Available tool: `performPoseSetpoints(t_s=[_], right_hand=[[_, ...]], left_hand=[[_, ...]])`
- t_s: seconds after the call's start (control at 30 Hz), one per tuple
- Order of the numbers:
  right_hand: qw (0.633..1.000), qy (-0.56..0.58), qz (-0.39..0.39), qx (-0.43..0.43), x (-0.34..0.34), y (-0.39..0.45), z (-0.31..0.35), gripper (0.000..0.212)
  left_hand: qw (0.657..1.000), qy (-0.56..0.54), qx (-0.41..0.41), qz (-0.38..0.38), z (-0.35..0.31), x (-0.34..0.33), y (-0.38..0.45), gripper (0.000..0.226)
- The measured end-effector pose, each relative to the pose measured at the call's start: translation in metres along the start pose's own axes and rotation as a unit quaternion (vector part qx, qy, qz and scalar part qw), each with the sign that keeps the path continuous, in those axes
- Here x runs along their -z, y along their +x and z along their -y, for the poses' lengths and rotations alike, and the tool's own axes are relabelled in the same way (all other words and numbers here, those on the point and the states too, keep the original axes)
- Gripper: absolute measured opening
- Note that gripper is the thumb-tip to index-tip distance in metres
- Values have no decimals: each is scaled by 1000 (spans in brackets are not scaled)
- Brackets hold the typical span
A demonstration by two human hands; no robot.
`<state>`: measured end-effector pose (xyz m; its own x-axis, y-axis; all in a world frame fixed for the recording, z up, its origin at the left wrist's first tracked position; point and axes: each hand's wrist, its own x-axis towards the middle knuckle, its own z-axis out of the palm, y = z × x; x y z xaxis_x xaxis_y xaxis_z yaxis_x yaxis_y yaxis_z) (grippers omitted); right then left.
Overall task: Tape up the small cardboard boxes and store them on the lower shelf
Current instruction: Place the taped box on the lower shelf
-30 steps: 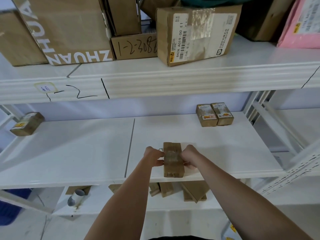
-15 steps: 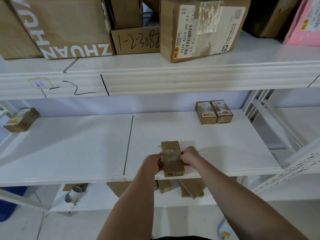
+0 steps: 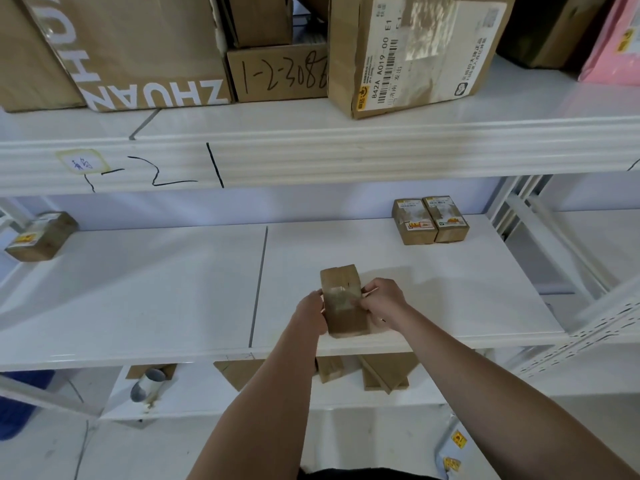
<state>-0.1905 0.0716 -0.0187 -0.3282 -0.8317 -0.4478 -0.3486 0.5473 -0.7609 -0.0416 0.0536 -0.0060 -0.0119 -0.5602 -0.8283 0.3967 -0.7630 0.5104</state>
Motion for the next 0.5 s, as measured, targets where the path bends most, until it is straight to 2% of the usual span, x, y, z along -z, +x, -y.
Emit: performPoseSetpoints(t_s=[0.1,0.17,0.3,0.33,0.43,0.5], right_hand=[[996,-2,-25,88,5,-7,14,24],[990,0,-32,138,6,-10,21,23],[982,-13,-36,186,5,-15,31,26],[982,-3,-33,188,4,-16,32,26],[983,44,-23,178,8,-17,37,39],[984,91,-27,154,14,-15,39,37]], left_hand=[[995,59,-61,49,-7,-4,5,50],[985,84,-118,96,-10,-4,5,60],[964,93,-204,145,-14,-3,6,92],[959,113,-219,137,-15,-4,6,92],[948,194,-239,81,-18,-5,11,71],[954,190,-217,79,-19,-2,17,61]])
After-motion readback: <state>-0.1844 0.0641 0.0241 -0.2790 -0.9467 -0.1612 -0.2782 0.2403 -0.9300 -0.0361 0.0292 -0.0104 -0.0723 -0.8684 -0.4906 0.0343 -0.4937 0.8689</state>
